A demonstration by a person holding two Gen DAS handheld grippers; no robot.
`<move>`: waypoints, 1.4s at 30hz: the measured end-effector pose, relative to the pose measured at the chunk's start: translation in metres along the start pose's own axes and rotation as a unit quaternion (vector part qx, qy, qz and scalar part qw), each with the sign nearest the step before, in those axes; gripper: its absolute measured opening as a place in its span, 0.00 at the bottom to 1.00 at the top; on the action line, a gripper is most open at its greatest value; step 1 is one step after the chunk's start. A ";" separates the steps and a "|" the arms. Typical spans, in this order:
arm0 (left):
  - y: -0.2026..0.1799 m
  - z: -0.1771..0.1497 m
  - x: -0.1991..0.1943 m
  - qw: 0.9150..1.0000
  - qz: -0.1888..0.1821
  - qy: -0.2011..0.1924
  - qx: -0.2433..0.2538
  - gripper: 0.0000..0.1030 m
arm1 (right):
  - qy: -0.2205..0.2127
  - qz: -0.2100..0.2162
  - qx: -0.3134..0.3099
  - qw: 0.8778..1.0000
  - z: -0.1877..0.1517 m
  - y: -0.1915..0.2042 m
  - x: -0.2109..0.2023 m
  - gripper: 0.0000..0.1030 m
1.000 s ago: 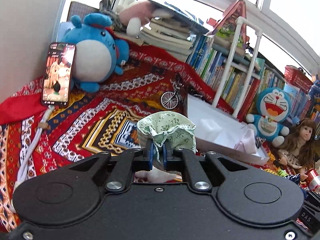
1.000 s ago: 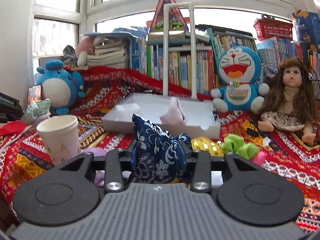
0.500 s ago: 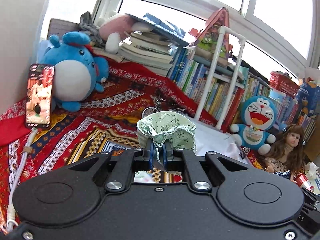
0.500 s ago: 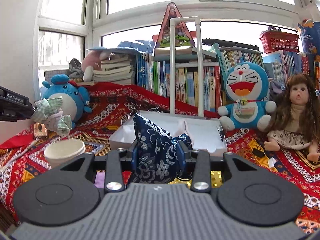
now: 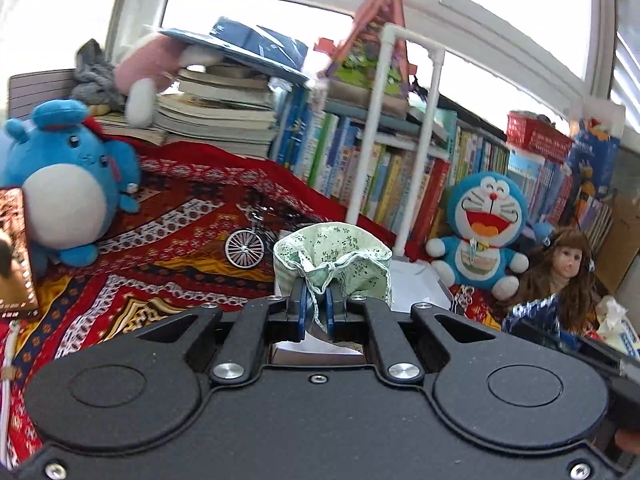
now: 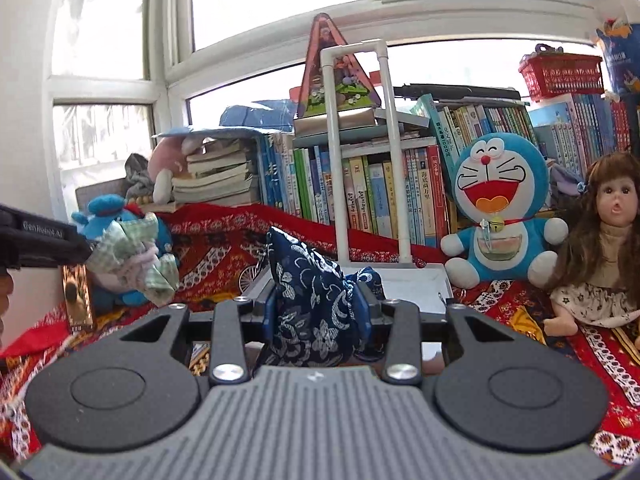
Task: Organize soft objects
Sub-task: 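Carry the green cloth and blue pouch into the white tray and release both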
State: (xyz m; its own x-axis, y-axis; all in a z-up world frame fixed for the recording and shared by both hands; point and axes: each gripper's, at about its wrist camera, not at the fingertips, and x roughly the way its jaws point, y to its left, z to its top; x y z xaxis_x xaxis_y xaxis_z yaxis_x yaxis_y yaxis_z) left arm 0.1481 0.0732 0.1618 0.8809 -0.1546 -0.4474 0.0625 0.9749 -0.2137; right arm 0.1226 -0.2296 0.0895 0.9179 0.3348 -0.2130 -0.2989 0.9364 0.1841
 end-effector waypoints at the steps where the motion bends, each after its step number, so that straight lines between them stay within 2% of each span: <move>1: -0.003 0.003 0.006 1.000 -0.002 0.007 0.003 0.08 | 0.002 -0.001 0.005 1.000 0.003 -0.003 0.004 0.41; 7: -0.011 0.025 0.054 0.998 -0.020 0.062 0.001 0.08 | 0.016 -0.012 0.029 0.999 0.018 -0.025 0.029 0.42; 9: -0.012 0.029 0.072 0.997 -0.014 0.079 -0.003 0.08 | 0.025 -0.016 0.045 0.999 0.022 -0.035 0.042 0.42; 14: -0.017 0.037 0.115 0.995 -0.011 0.098 0.009 0.08 | 0.058 -0.031 0.091 0.994 0.022 -0.059 0.077 0.42; 17: -0.019 0.039 0.128 0.994 -0.062 0.083 0.025 0.09 | 0.076 -0.038 0.120 0.989 0.018 -0.071 0.095 0.42; 19: -0.020 0.041 0.140 0.993 -0.071 0.094 0.013 0.09 | 0.082 -0.039 0.132 0.987 0.016 -0.077 0.104 0.42; 22: -0.020 0.043 0.163 0.990 -0.075 0.119 -0.002 0.09 | 0.088 -0.039 0.139 0.986 0.015 -0.082 0.115 0.42; 27: -0.026 0.036 0.194 0.987 -0.073 0.146 0.010 0.09 | 0.103 -0.034 0.141 0.984 0.014 -0.086 0.132 0.42; 36: -0.032 0.020 0.223 0.978 -0.083 0.190 0.036 0.11 | 0.150 -0.036 0.131 0.979 0.002 -0.086 0.157 0.43; 40: -0.030 0.016 0.229 0.975 -0.082 0.201 0.039 0.18 | 0.161 -0.034 0.138 0.977 -0.002 -0.088 0.162 0.48; 42: -0.029 0.014 0.229 0.975 -0.083 0.202 0.040 0.27 | 0.160 -0.031 0.141 0.976 -0.003 -0.088 0.162 0.49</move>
State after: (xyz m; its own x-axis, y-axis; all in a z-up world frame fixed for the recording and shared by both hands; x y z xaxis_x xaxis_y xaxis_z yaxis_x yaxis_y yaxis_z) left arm 0.3549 0.0119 0.0778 0.6006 -0.3454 -0.7211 0.2380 0.9382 -0.2512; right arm 0.2968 -0.2572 0.0360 0.7900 0.3358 -0.5130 -0.1195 0.9049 0.4084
